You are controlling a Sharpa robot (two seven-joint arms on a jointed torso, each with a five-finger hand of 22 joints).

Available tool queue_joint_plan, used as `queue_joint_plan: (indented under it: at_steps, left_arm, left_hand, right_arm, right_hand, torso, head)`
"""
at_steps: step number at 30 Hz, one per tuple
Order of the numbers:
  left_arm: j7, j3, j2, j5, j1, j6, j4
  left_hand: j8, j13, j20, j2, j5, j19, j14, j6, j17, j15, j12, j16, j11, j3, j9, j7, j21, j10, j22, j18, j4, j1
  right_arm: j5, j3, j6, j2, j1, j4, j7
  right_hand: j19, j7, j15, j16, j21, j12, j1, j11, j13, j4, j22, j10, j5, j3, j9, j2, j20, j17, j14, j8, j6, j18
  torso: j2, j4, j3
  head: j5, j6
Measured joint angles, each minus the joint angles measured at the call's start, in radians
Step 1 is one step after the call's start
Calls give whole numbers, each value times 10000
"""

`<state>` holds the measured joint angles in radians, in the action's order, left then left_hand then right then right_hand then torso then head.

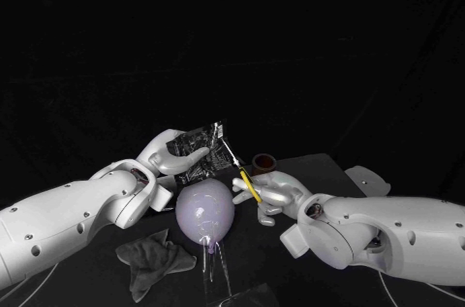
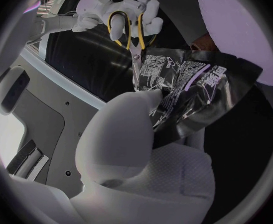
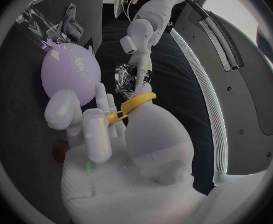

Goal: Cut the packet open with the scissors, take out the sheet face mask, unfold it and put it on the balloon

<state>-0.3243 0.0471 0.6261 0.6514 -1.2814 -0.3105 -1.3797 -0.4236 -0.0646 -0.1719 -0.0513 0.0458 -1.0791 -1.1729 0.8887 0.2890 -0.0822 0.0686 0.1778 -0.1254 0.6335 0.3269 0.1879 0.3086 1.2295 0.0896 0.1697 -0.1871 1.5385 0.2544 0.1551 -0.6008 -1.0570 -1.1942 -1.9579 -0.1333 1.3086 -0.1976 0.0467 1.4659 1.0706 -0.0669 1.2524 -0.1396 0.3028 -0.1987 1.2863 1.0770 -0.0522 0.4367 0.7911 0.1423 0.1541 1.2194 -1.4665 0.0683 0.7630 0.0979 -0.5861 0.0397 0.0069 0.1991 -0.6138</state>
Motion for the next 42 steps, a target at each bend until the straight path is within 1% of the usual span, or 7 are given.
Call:
queue_joint_plan:
  at_steps: [6, 9, 14, 16, 23, 32, 42]
  left_arm:
    - [41, 0, 0, -182, 0, -4, -16]
    - [58, 0, -1, -235, 0, -4, -27]
    - [76, 0, 0, -259, 0, 1, -70]
    - [81, 0, 4, -258, -1, 3, -94]
    - [85, -4, 29, -207, -3, 4, -149]
    - [68, 0, 37, -53, 0, -6, -188]
    - [-43, -6, 42, 293, -2, -74, -172]
  left_hand:
    - [0, 0, 0, 2, 0, 0, -13, -2, 0, 12, 0, 0, 0, 0, 0, -2, 0, 0, 0, -4, 0, 1]
    - [1, 0, 0, 2, -1, 0, -14, -14, -1, 12, 0, 0, 0, 0, 0, -14, 0, -1, 0, -5, 0, 2]
    - [4, 0, 0, 2, -4, 0, -14, 8, -1, 12, 0, 0, 0, 0, 0, 8, 37, -1, 0, -8, 0, 2]
    - [6, 0, 0, 3, -5, 0, -13, 10, -2, 12, 0, 0, 0, 0, 0, 9, 38, -1, 0, -10, 0, 2]
    - [39, 0, 0, 3, -33, 0, -13, 40, -3, 11, 0, 0, -1, 0, 0, -14, 38, -1, 0, -13, 0, 3]
    - [20, 0, 0, 3, 6, 0, -12, 39, -2, 9, 0, 0, 0, 0, 0, -14, 38, -1, 0, -64, 0, 2]
    - [11, -1, 35, 0, 5, -35, -26, 27, 4, -5, 1, 0, 39, 0, 0, -20, 38, 39, 0, -81, 0, 0]
  right_arm:
    - [-11, 0, -3, 0, 8, -23, -48]
    - [-17, 1, 1, 29, 10, -25, -95]
    - [-39, 3, 18, 147, 20, 6, -191]
    - [-56, 4, 27, 216, 23, 47, -240]
    - [-96, 4, 52, 375, 27, 188, -371]
    - [-109, -1, 77, 458, 26, 391, -392]
    - [-81, 5, 115, 221, 11, 501, -224]
  right_hand:
    - [-169, 13, 76, -103, -286, 0, -30, -79, -244, -3, -163, -275, -1, -3, -65, -30, 25, -209, 0, 0, -90, 18]
    - [-571, 87, 248, -271, -1018, -1, -204, -253, -702, -144, -620, -934, -1, -22, -236, -301, 143, -576, 1, -41, -663, 265]
    - [-642, 165, 249, -271, -1334, -1, -219, -338, -1018, -308, -874, -1022, -1, 0, -422, -553, 213, -684, 0, -30, -1129, 268]
    - [-736, 348, 279, -329, -1482, -1, -258, -324, -1189, -465, -996, -1144, -1, -157, -540, -756, 229, -742, 12, -28, -1335, 269]
    - [-735, 417, 290, -332, -1530, -1, -180, -340, -1473, -815, -1132, -1162, -1, -513, -680, -1116, 230, -753, 0, 83, -1412, 267]
    - [-734, 469, 289, -348, -1530, -1, -155, -341, -1620, -864, -1146, -1165, -1, -736, -689, -1163, 230, -704, 0, 293, -1566, 261]
    - [-636, 381, 287, -285, -1393, -55, -18, -381, -1746, -828, -1100, -968, -1, -773, -720, -1084, 250, -607, 0, 627, -1502, 250]
  torso:
    - [-3, 0, 2]
    - [-3, 0, 2]
    - [-4, -1, 5]
    - [-5, -3, 5]
    - [-5, -3, 6]
    - [-6, 0, 5]
    - [-3, 2, 2]
  head:
    - [10, 22]
    - [16, 37]
    - [23, 50]
    - [23, 53]
    - [33, 56]
    - [31, 12]
    - [-1, -8]
